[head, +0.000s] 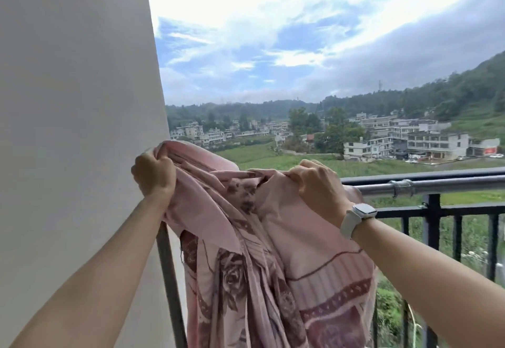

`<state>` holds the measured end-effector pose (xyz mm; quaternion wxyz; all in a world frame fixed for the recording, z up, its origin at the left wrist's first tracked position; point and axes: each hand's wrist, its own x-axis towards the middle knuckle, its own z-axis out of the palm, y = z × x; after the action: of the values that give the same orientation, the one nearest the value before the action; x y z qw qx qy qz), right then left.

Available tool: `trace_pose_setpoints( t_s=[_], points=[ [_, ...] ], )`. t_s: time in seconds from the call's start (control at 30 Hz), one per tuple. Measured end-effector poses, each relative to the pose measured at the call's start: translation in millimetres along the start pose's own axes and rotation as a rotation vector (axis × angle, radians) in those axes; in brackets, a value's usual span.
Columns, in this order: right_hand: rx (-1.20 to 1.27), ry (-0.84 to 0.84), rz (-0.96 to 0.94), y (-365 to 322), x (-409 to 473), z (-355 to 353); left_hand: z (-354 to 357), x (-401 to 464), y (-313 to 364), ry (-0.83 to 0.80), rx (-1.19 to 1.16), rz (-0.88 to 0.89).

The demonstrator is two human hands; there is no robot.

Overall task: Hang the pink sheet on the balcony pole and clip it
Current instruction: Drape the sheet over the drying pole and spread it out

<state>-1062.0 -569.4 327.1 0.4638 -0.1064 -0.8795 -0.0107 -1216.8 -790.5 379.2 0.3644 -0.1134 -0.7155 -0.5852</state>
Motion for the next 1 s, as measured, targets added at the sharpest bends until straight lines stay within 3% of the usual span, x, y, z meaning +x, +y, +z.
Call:
trace_pose_setpoints(
  t_s=[0.07,0.13,0.23,0.37,0.43,0.53,0.67,0.77,0.9,1.0],
  points=[
    [0.004,0.035,0.049,1.0,2.2,-2.4,-20.1,5.2,-17.4,0.072,0.014,-0.083],
    [-0.029,0.009,0.150,-1.5,3.0,0.0,-32.7,-3.6,-33.6,0.067,0.034,-0.052],
    [-0.131,-0.146,0.187,-16.6,2.9,6.5,-43.2,-27.0,-48.3,-0.123,0.039,0.164],
    [0.227,-0.059,0.057,-66.2,12.0,9.6,-51.8,-43.5,-60.4,-0.513,0.144,0.328],
    [0.269,-0.188,0.029,-86.1,19.3,17.1,-52.3,-49.0,-60.6,-0.591,0.208,0.345],
    [0.018,-0.378,-0.062,-93.0,17.9,40.6,-45.2,-53.0,-55.4,-0.593,0.358,0.349],
    [0.117,-0.179,-0.030,-89.8,13.5,61.2,-22.2,-48.9,-47.2,-0.539,0.640,0.427],
    [0.182,-0.135,-0.039,-88.1,15.1,66.5,-0.1,-36.8,-39.9,-0.519,0.760,0.520],
    [0.170,-0.086,-0.049,-82.3,12.1,73.6,17.2,-15.1,-49.6,-0.687,0.781,0.621],
    [0.142,-0.081,-0.078,-82.1,16.8,73.7,21.8,-1.8,-56.2,-0.666,0.718,0.701]
  ],
)
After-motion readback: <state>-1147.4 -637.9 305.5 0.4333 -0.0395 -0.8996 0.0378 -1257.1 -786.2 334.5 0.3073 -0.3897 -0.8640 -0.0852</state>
